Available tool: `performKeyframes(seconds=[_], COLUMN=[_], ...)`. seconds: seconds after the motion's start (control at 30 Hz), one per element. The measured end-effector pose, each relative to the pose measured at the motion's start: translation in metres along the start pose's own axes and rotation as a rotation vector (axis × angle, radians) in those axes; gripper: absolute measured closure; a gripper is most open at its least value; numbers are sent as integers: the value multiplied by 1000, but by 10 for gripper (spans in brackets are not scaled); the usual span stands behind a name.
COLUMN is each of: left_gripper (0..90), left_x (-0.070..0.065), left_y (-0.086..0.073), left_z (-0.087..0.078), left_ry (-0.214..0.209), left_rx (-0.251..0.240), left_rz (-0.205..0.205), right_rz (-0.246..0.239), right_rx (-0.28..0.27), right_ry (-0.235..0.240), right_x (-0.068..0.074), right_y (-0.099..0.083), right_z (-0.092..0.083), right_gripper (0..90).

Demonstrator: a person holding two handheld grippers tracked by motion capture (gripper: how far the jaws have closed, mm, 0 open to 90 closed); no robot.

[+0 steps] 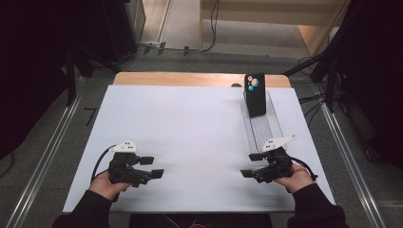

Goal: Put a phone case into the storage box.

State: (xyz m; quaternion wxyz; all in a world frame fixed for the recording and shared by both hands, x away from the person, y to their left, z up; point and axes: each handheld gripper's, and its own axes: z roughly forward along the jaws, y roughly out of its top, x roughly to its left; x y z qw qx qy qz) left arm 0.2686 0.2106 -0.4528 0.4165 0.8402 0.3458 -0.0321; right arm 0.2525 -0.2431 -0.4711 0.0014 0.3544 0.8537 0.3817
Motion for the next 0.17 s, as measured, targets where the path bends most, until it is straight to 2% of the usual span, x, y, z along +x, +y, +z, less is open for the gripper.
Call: performKeyframes(seconds=[0.17], left_gripper=[284], left_x=[1], left_y=[1], left_z=[0], left_ry=[-8], left_rx=[-4], left_rz=[-5], right_rz=[8], right_rx=[21], right_ry=[8], right_x=[-1], right_y=[-1], right_z=[3], right_gripper=[228])
